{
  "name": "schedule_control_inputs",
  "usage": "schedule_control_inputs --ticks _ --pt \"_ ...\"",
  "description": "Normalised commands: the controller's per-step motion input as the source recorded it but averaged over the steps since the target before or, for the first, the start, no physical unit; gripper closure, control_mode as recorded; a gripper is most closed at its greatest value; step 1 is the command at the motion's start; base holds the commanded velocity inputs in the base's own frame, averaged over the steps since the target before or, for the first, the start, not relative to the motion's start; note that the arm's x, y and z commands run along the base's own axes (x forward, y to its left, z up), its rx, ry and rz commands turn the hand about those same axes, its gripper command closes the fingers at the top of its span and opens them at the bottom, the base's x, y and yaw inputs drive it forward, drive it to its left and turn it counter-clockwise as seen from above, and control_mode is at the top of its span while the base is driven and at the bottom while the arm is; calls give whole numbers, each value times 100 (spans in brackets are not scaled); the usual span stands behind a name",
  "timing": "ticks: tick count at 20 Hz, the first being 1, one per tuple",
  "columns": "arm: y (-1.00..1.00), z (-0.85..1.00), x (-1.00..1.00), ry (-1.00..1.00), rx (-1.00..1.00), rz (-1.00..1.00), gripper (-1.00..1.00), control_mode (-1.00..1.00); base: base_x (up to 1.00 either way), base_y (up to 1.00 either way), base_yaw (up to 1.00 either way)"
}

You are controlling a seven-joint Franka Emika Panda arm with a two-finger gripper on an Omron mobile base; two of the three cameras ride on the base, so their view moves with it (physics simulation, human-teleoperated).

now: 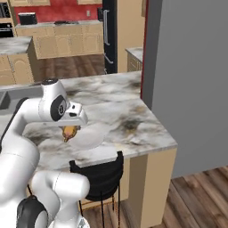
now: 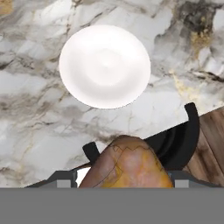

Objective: Take the chicken drumsticks from the pan and place one on each plate on the dining counter.

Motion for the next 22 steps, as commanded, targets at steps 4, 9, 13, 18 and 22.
schedule_control_inputs --ticks 4,9,13,18,22 --pt "0 0 0 0 0 0 100 100 3 0 0" --pt "0 0 0 0 0 0 100 100 0 0 0" --pt "0 0 0 0 0 0 100 100 0 0 0" --pt "-13 -3 15 0 9 2 100 -100 2 -11 3" --pt "-24 -24 66 0 24 4 100 -100 0 0 0"
